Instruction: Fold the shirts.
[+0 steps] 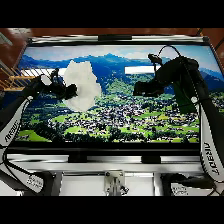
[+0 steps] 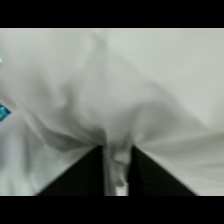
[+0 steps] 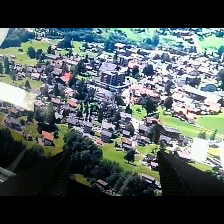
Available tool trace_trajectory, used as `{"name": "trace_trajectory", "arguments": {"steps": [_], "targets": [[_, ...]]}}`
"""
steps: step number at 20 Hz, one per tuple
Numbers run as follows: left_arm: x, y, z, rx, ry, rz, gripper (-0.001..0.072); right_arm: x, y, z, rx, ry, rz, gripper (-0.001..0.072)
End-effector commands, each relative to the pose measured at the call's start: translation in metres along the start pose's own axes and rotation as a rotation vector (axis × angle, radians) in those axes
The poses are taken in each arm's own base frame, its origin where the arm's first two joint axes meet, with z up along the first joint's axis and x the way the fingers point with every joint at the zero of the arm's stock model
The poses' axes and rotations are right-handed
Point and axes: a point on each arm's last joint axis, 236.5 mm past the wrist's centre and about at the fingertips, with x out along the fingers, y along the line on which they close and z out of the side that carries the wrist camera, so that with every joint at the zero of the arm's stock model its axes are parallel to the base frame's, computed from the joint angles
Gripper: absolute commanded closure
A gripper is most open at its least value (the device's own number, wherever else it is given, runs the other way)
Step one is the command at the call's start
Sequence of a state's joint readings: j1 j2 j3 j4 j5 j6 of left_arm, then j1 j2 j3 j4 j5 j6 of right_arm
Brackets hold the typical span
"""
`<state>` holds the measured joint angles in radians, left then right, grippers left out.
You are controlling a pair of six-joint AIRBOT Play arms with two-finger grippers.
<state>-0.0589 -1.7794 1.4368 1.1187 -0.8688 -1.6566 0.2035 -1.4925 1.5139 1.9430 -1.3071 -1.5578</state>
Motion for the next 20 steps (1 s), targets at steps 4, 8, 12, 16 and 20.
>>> {"name": "trace_trajectory", "arguments": {"steps": [4,8,12,16,20], "targets": [[-0.056,-0.07,0.032,0.154,-0.116,-0.186,0.068,-0.005,-0.006,0.003,-0.044,-0.01,-0.03,0.0077],[-0.179,-0.156,0.044,0.42,-0.317,-0.285,0.068,-0.059,-0.011,0.03,-0.116,-0.133,-0.137,0.0078],[-0.28,-0.228,-0.004,0.578,-0.436,-0.401,0.068,-0.16,0.017,0.058,-0.182,-0.393,-0.17,0.0077],[-0.321,-0.293,-0.081,0.739,-0.419,-0.539,0.068,-0.256,0.044,0.054,-0.218,-0.624,-0.181,0.0077],[-0.289,-0.322,-0.131,0.828,-0.3,-0.574,0.0679,-0.31,0.049,0.028,-0.2,-0.733,-0.208,0.0078]]}}
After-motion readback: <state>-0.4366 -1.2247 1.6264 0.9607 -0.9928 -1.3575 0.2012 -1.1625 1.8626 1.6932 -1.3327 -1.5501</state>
